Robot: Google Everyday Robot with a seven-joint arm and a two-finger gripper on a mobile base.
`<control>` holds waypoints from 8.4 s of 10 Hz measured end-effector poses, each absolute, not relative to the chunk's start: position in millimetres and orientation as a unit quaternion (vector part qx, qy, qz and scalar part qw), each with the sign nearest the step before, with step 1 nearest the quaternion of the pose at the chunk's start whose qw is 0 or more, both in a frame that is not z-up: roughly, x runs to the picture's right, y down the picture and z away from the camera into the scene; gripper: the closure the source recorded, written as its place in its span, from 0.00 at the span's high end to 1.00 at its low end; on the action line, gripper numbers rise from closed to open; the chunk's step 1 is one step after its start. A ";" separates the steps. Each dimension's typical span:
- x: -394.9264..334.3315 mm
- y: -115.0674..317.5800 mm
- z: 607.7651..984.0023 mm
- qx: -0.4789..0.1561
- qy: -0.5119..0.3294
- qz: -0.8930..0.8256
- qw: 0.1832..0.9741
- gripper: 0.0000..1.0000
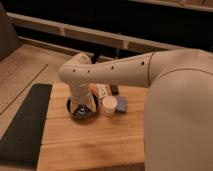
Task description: Drag the ceramic bowl in a circle
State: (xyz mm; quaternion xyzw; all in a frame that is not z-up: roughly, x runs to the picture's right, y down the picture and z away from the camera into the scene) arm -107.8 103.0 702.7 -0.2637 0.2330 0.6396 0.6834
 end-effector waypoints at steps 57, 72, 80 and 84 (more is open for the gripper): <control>-205.1 82.3 875.4 -0.312 0.198 0.512 0.776 0.65; -255.4 109.5 910.9 -0.346 0.219 0.436 0.802 0.00; -301.7 118.9 864.7 -0.367 0.200 0.405 0.814 0.00; -288.3 132.9 835.5 -0.367 0.221 0.414 0.803 0.00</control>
